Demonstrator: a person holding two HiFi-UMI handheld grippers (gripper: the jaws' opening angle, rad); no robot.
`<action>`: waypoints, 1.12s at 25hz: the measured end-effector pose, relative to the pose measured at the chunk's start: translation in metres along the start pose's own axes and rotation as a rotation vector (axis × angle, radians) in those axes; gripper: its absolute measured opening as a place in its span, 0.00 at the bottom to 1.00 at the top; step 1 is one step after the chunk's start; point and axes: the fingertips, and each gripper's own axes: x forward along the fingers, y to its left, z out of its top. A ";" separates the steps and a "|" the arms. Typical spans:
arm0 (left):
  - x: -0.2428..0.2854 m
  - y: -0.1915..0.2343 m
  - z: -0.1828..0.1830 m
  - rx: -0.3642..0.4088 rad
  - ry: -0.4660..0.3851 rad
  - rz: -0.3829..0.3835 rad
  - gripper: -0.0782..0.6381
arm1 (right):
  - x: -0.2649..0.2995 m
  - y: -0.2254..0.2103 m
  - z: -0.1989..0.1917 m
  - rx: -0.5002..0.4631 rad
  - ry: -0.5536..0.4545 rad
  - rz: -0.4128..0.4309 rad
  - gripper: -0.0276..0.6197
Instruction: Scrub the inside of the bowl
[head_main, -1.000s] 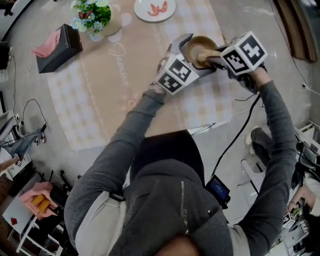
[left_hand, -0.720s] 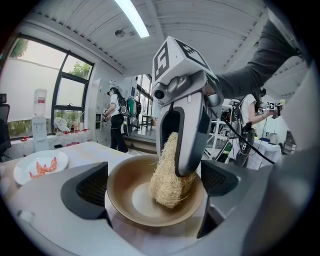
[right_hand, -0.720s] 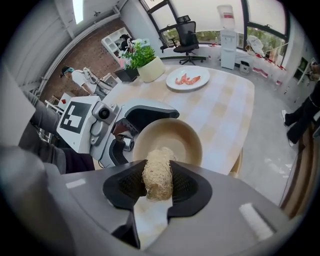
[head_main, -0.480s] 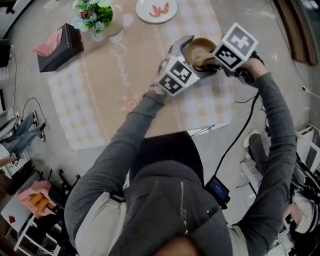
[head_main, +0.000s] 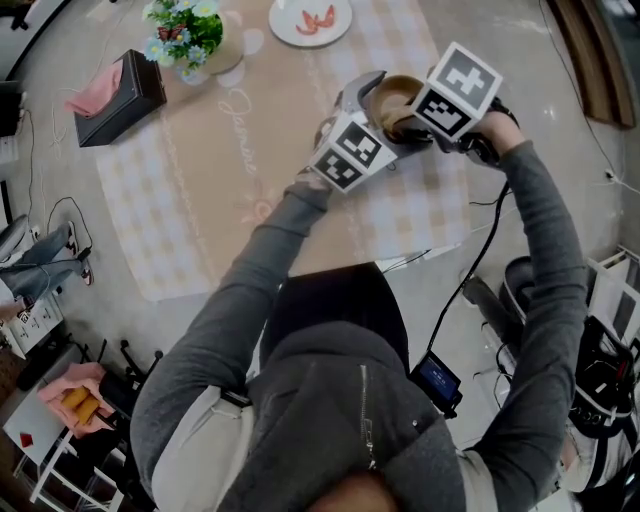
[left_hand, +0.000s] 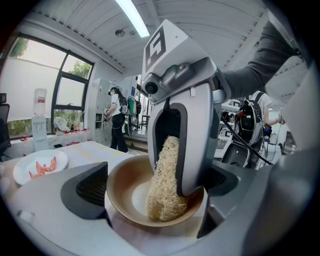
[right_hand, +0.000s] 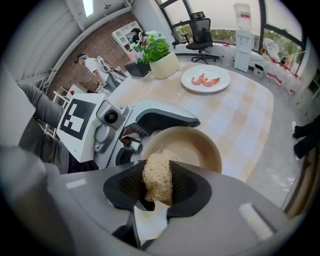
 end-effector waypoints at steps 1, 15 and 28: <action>0.000 0.000 0.000 0.000 0.000 0.000 0.91 | 0.000 0.001 0.001 -0.001 -0.007 0.002 0.23; 0.000 0.001 0.000 -0.001 0.005 -0.001 0.91 | 0.006 0.005 0.024 -0.062 -0.067 -0.037 0.22; 0.000 0.000 0.000 -0.004 0.005 -0.002 0.91 | 0.007 -0.003 0.040 -0.077 -0.093 -0.100 0.22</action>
